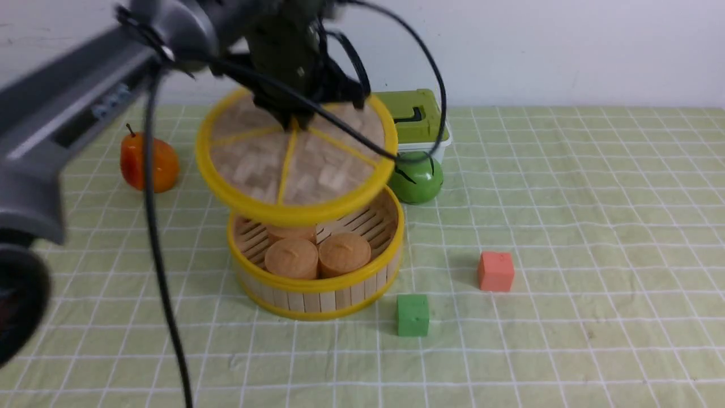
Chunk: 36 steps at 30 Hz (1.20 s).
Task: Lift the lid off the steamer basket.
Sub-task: Use the left arm to place the steamer lid on the table
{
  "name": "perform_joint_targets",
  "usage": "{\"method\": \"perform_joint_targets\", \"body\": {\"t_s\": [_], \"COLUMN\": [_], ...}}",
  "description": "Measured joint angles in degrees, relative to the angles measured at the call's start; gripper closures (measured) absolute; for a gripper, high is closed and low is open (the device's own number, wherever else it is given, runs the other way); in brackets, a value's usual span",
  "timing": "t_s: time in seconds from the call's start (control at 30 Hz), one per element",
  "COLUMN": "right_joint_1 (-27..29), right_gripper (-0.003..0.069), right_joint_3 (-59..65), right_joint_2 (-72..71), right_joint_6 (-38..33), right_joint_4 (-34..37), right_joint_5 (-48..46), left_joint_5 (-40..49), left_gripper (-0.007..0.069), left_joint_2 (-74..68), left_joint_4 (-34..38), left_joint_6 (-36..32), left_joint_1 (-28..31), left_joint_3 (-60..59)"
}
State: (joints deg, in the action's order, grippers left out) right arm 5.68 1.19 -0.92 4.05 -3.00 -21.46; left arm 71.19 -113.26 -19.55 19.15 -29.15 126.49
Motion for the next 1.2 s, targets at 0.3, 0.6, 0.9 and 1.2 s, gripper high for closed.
{"method": "perform_joint_targets", "body": {"t_s": [0.3,0.6,0.9,1.2], "right_joint_1": [0.00,0.00,0.00,0.00], "right_gripper": [0.0418,0.0418,0.0418,0.0418], "right_joint_3": [0.00,0.00,0.00,0.00], "right_joint_2": [0.00,0.00,0.00,0.00], "right_joint_6": [0.00,0.00,0.00,0.00], "right_joint_4": [0.00,0.00,0.00,0.00], "right_joint_5": [0.00,0.00,0.00,0.00], "left_joint_5": [0.05,-14.67,-33.87,-41.50], "left_gripper": [0.0518,0.0518,0.0518,0.0517], "left_joint_2": [25.38,39.10,26.14,13.36], "left_joint_4": [-6.46,-19.86,-17.29,-14.06], "left_joint_6": [2.32,24.41,31.44,31.78], "left_joint_1": [0.00,2.44,17.50,18.81], "left_joint_3": [-15.88,-57.68,-67.50,-67.50]}}
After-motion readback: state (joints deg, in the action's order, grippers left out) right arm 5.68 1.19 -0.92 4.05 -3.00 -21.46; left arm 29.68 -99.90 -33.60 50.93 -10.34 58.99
